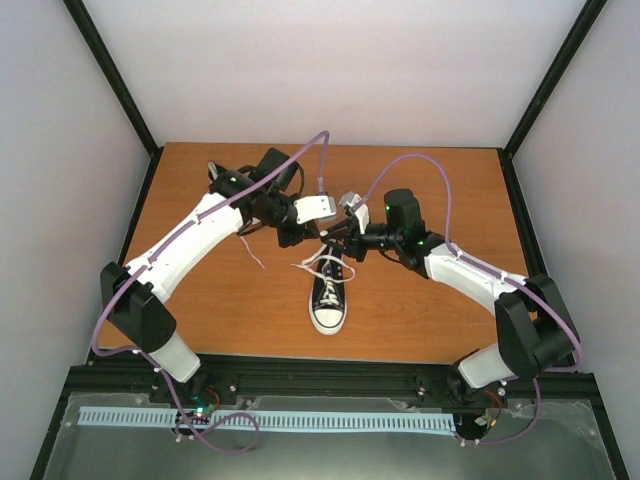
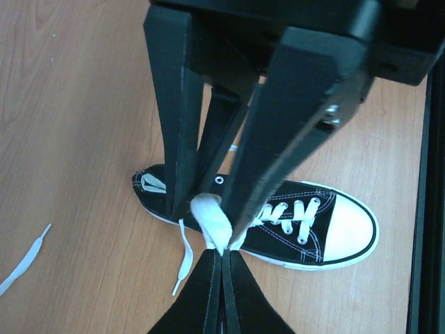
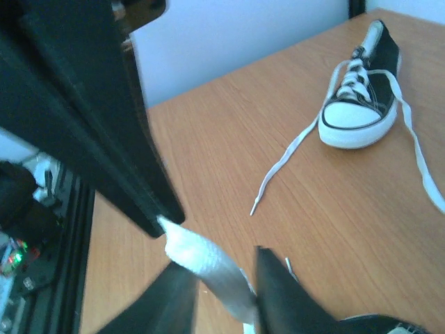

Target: Tie the shoes

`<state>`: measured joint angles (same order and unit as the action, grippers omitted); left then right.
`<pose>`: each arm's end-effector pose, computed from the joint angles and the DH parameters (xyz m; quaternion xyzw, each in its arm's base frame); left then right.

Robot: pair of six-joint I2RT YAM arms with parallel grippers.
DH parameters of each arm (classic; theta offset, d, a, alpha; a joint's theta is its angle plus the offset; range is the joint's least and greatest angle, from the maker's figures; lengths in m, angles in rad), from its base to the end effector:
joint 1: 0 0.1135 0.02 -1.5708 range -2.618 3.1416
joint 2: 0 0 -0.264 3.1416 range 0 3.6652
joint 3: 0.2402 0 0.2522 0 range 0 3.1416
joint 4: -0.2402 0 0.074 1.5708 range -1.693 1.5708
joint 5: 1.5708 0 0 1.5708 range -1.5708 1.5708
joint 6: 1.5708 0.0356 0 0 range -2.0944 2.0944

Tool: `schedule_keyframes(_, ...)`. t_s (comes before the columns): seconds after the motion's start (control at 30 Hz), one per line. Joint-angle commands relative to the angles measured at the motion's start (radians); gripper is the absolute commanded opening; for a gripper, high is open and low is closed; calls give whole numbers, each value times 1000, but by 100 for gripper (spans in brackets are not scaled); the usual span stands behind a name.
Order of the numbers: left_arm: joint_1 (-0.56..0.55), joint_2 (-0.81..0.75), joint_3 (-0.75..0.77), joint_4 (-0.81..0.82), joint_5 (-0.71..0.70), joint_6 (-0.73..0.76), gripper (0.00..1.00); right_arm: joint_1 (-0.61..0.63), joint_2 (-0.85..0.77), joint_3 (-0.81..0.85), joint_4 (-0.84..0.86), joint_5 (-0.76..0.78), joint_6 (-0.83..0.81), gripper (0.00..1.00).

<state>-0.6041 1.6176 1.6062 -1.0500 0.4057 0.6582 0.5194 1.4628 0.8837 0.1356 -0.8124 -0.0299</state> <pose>0.2636 -0.1990 0.3413 0.6003 0.7353 -0.1882 0.2520 0.2635 0.1805 0.2499 -0.4138 0.6902 0.4430 0.3952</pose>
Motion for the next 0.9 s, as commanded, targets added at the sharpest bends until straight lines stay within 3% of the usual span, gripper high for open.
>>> schedule_keyframes(0.0,20,6,47,-20,60,-8,1,9,-11,7,83,69,29,12)
schedule_keyframes(0.03,27,7,49,-19,68,-15,8,8,-17,-3,85,102,33,5)
schedule_keyframes(0.1,48,11,42,-2,65,-44,57,6,-30,-22,82,178,57,3)
schedule_keyframes(0.13,64,14,31,12,62,-53,71,1,-33,-31,74,221,74,3)
schedule_keyframes(0.17,82,23,20,27,60,-59,76,-6,-35,-39,67,255,96,3)
schedule_keyframes(0.4,80,166,-53,65,54,-35,72,-35,-17,-70,47,366,207,3)
schedule_keyframes(0.53,53,187,-140,160,91,26,80,-35,17,-69,53,393,243,3)
schedule_keyframes(0.63,39,219,-154,209,65,34,80,-36,25,-74,55,407,247,3)
schedule_keyframes(0.73,23,284,-140,242,-2,26,73,-36,24,-76,53,401,243,3)
schedule_keyframes(0.87,17,346,-144,292,-77,7,54,-36,6,-85,53,405,239,3)
